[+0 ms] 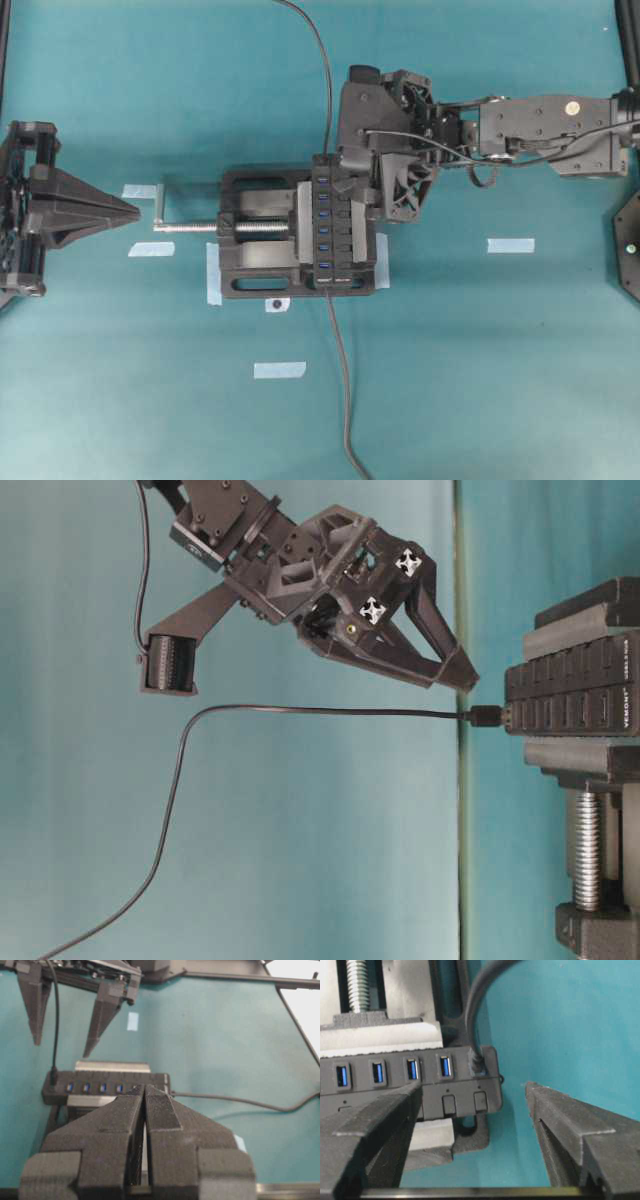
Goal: Insert the USB into the center port of the fixed hub
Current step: 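Close the right gripper on the black USB plug near the hub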
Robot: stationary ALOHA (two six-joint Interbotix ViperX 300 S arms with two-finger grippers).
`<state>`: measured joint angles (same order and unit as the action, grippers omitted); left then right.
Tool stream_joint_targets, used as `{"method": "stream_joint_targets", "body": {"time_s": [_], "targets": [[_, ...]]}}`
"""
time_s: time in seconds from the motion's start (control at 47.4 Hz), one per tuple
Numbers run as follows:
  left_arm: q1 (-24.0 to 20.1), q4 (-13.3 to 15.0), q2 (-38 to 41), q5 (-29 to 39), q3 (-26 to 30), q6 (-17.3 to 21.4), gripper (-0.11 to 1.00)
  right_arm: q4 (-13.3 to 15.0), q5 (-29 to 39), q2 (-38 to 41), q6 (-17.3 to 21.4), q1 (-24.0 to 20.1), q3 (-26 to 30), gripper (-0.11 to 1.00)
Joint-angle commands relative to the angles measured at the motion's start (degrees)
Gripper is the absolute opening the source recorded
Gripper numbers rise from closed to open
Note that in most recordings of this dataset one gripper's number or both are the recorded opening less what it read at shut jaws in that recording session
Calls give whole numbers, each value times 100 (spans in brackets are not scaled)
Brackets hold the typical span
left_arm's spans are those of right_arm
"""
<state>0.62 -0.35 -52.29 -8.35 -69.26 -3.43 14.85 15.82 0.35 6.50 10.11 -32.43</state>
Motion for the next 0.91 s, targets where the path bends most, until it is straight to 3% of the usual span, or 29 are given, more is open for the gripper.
{"method": "stream_joint_targets", "body": {"time_s": [0.0,0.38,0.886], "targets": [[9,-9,18,-35,105,-9,1,0,-123,-53,0,9,132,84],[9,-9,-44,-35,105,-18,1,9,-686,202,9,105,167,84],[9,-9,-62,-35,62,-26,1,0,-712,360,9,149,229,83]]}}
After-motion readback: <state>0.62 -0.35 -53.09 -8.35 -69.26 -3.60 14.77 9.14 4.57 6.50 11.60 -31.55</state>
